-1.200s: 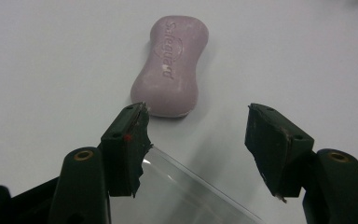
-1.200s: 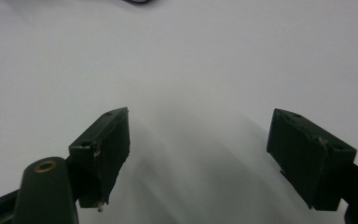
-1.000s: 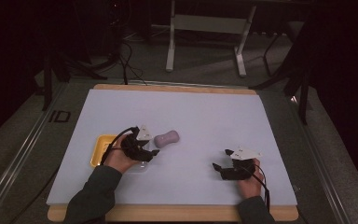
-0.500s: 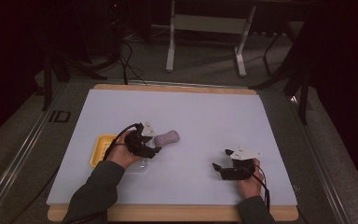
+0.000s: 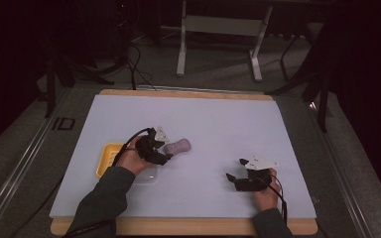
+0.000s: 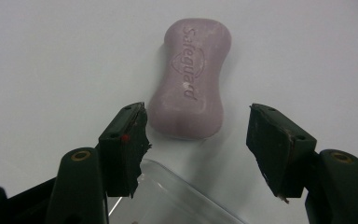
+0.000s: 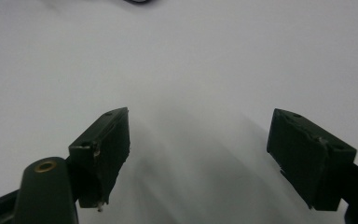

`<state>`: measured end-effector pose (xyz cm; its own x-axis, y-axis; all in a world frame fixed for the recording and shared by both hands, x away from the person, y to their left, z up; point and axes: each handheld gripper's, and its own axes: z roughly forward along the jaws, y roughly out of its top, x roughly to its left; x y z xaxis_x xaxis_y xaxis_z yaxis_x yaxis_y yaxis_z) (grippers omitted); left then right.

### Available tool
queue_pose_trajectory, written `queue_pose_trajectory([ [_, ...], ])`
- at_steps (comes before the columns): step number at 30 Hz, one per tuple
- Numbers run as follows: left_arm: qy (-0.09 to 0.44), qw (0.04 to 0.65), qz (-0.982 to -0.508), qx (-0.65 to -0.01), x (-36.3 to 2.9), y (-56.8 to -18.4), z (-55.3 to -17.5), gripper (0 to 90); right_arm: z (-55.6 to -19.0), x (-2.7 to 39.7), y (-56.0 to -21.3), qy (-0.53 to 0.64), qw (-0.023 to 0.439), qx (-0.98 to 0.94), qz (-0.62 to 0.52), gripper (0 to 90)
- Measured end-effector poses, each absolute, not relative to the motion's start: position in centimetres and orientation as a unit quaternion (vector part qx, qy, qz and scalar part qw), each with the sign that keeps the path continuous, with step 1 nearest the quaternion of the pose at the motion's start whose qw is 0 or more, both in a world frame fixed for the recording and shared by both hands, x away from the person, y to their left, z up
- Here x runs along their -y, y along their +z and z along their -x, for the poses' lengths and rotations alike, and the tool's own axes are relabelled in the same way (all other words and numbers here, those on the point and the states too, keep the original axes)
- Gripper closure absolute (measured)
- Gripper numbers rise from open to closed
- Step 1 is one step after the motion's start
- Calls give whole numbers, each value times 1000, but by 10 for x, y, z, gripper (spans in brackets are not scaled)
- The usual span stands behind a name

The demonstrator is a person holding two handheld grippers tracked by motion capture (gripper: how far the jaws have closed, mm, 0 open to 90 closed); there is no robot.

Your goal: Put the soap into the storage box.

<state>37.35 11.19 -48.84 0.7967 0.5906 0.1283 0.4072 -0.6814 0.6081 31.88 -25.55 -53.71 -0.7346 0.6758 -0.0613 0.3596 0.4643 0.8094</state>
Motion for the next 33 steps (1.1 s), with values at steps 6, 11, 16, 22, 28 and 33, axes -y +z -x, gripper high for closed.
queue_pose_trajectory([
  [6,155,282,-905,-278,-110,-487,-379,376,-319,255,-537,414,191,-834,-310,208],
  [11,153,275,-907,-278,-110,-488,-382,375,-319,255,-537,413,190,-835,-310,208],
  [16,148,271,-910,-276,-108,-488,-386,372,-319,255,-537,412,191,-836,-309,208],
  [22,145,263,-915,-270,-104,-487,-390,371,-319,255,-537,412,191,-836,-309,208],
  [28,141,253,-919,-269,-100,-486,-395,370,-318,255,-537,411,191,-836,-309,208],
  [33,138,248,-920,-269,-98,-484,-400,371,-319,255,-537,412,191,-836,-309,208],
])
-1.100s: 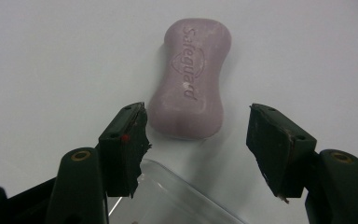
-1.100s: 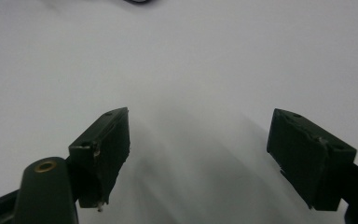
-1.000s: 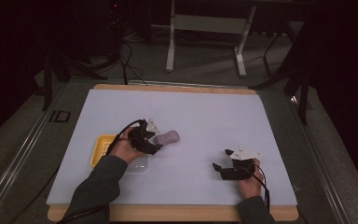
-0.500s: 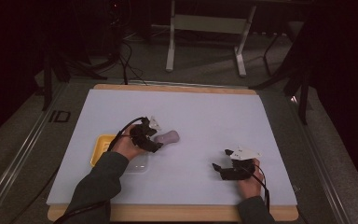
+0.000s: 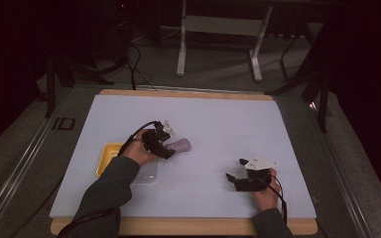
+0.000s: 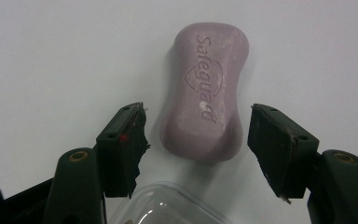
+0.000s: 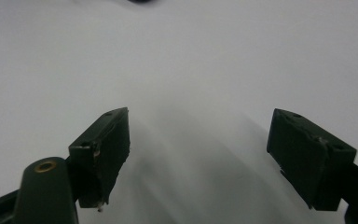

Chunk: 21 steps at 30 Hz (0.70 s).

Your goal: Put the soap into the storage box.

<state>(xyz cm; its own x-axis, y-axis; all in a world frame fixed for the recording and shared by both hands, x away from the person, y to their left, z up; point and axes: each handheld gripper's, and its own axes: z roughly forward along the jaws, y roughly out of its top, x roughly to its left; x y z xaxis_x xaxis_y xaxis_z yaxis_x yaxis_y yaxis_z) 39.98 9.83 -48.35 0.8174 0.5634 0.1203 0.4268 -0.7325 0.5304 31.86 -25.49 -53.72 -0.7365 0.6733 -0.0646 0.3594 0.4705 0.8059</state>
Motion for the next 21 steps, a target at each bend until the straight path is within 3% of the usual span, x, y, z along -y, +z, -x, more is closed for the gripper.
queue_pose_trajectory([
  [21,121,222,-934,-251,-79,-482,-411,369,-319,255,-537,410,191,-838,-306,208],
])
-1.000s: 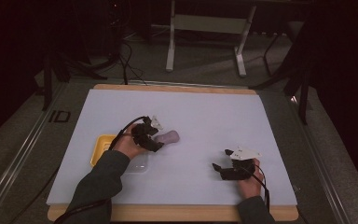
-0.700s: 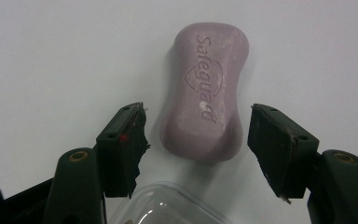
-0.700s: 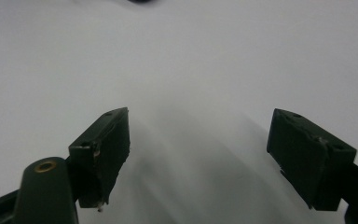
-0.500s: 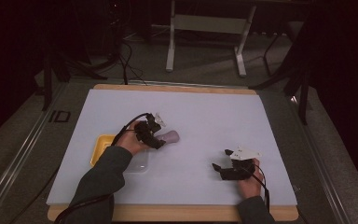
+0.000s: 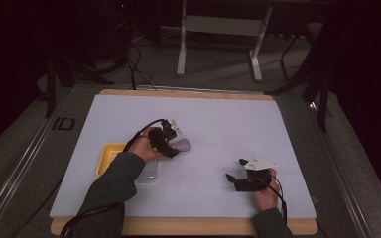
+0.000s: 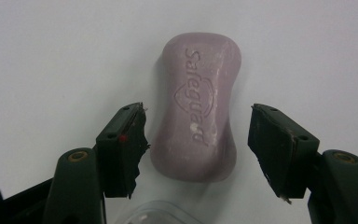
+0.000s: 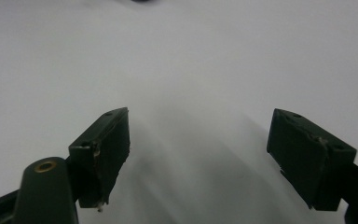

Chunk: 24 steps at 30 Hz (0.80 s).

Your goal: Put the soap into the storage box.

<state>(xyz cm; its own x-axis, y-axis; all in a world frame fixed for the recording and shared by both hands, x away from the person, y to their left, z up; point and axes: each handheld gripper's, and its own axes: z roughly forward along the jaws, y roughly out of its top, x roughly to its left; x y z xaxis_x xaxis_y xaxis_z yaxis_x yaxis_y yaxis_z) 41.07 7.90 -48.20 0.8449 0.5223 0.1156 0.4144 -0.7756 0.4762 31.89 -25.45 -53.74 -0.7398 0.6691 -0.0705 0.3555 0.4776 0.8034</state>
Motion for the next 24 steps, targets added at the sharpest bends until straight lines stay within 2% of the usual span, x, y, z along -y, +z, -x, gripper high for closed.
queue_pose_trajectory([
  [14,121,186,-947,-231,-62,-483,-418,361,-319,254,-537,407,191,-839,-306,208],
  [24,102,165,-954,-228,-52,-492,-425,370,-319,254,-537,407,191,-839,-306,208],
])
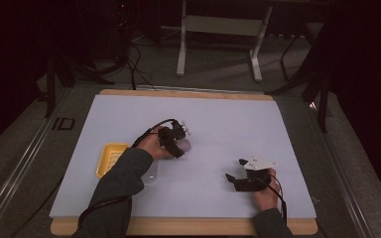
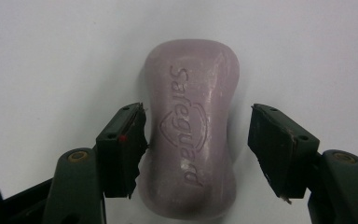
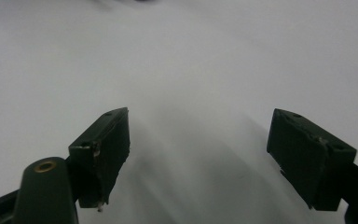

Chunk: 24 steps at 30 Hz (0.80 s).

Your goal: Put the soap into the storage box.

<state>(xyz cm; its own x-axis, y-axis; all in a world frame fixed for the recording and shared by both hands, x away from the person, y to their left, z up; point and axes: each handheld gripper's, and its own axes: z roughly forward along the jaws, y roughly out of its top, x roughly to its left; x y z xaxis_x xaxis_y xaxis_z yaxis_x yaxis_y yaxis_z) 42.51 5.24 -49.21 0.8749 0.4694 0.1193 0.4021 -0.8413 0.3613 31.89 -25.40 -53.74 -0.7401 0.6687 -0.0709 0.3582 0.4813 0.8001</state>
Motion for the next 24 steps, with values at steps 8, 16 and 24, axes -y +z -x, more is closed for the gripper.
queue_pose_trajectory([
  [8,91,145,-957,-232,-51,-497,-431,375,-319,254,-537,407,190,-839,-306,208],
  [16,82,141,-959,-231,-52,-500,-435,403,-319,254,-537,407,190,-839,-306,207],
  [24,83,128,-962,-226,-48,-499,-438,462,-319,254,-538,406,191,-840,-305,207],
])
